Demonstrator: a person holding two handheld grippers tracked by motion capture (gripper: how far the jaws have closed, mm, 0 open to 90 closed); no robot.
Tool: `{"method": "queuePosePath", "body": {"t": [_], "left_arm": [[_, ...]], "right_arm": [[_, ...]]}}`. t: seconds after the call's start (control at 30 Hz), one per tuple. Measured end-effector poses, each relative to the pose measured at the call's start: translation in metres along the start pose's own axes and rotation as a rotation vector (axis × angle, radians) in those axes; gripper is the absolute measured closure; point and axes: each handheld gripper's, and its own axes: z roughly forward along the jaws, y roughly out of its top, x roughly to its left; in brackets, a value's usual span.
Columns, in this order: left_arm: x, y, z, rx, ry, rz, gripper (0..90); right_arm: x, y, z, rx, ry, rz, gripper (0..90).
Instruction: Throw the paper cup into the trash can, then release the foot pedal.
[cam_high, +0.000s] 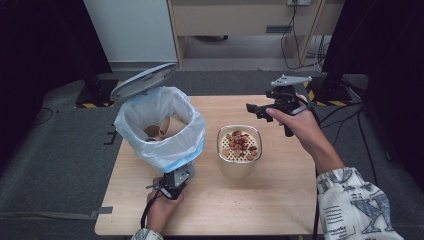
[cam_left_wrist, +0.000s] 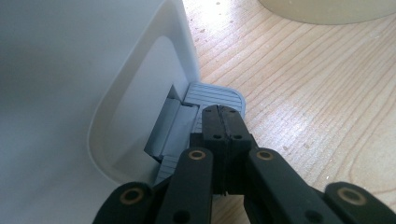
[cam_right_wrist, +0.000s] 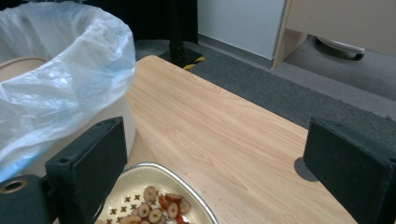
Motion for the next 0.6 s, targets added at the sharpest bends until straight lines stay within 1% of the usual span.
{"method": "queuePosePath", "body": {"t": [0.37,0.4,0.43,0.47,0.5,0.57,0.6], "left_arm": [[0.0,0.0,0.0,-0.001,0.0,-0.001,89.3],[-0.003,-0.001,-0.001,-0.001,0.019,-0.032,89.3],[-0.003,-0.001,-0.001,-0.002,0.016,-0.026,89.2],[-0.004,0.0,-0.002,-0.003,0.044,-0.026,86.6],[-0.004,0.001,-0.005,-0.001,0.049,-0.023,76.4],[-0.006,0.002,-0.012,-0.018,0.034,-0.049,69.8],[-0.008,0.002,-0.015,-0.02,0.028,-0.052,65.3]], "right_arm": [[-0.015,-0.012,-0.012,0.001,-0.027,0.02,6.9],[-0.017,-0.014,-0.013,0.0,-0.03,0.025,6.8],[-0.019,-0.016,-0.015,0.002,-0.033,0.027,6.9],[-0.021,-0.018,-0.016,0.003,-0.037,0.029,6.8],[-0.024,-0.02,-0.018,0.003,-0.046,0.035,6.8],[-0.028,-0.023,-0.019,0.005,-0.058,0.043,6.8],[-0.031,-0.025,-0.02,0.008,-0.067,0.047,6.8]]}}
